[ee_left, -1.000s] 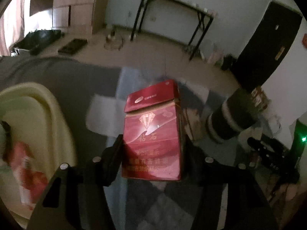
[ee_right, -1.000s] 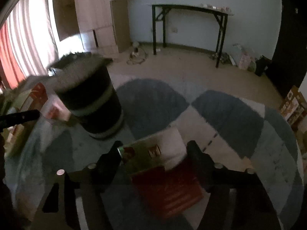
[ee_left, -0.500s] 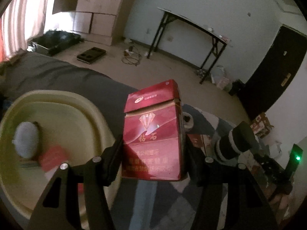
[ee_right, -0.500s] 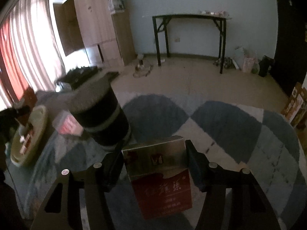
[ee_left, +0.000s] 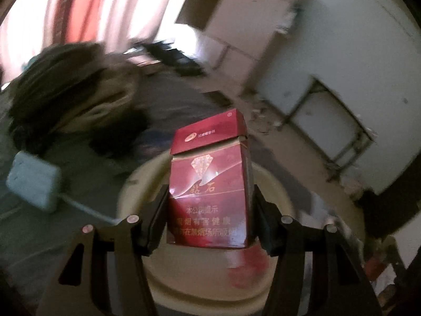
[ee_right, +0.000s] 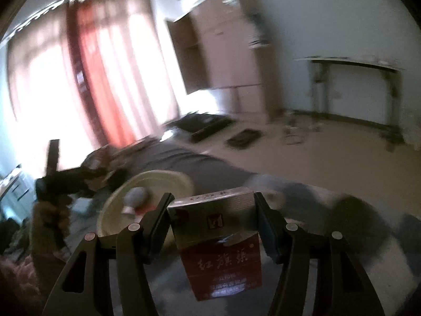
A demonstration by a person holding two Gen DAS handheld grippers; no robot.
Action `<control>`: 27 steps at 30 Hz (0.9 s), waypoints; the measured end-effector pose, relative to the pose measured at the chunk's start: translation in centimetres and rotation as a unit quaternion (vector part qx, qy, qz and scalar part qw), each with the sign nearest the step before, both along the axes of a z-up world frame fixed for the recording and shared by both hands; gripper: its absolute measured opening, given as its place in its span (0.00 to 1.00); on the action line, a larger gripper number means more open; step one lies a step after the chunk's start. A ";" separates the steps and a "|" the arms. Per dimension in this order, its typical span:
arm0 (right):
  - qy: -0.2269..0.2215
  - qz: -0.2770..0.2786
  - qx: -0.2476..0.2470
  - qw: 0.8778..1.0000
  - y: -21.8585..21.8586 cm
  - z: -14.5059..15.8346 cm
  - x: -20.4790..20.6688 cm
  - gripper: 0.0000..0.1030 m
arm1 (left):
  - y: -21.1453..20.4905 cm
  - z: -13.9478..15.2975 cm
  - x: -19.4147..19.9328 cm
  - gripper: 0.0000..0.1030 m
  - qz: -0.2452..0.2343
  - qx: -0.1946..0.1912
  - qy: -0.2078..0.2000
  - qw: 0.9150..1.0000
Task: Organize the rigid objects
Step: 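Carry both held boxes over the cream basin with both tools, then open both tools to drop the boxes into the basin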
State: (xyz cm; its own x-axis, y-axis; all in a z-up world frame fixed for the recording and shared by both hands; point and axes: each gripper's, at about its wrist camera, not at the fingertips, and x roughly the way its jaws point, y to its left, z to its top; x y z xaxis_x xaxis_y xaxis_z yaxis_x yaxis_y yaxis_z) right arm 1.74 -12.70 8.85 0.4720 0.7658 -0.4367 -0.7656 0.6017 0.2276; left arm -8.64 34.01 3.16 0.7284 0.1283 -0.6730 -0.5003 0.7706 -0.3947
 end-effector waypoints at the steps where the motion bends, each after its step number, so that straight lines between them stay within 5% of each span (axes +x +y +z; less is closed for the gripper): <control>1: 0.000 0.013 -0.009 1.000 2.1 0.0 0.3 0.58 | 0.4 -0.6 -0.1 0.58 0.005 -0.004 0.009 1.000; 11: 0.033 0.101 -0.148 0.983 22.5 -4.5 4.4 0.58 | 2.3 -5.7 2.1 0.58 -0.012 -0.048 0.084 0.995; 20: 0.025 0.105 -0.201 0.974 29.2 -7.5 6.7 0.58 | 1.9 -6.0 2.6 0.61 -0.005 -0.051 0.086 0.995; 25: 0.024 0.105 -0.187 0.976 29.6 -8.6 6.3 0.60 | 2.8 -5.0 1.6 0.83 0.024 -0.062 0.059 0.996; 27: 0.017 0.101 -0.160 0.982 28.4 -7.2 5.8 0.76 | 2.8 -3.8 0.7 0.84 0.028 -0.073 0.019 0.997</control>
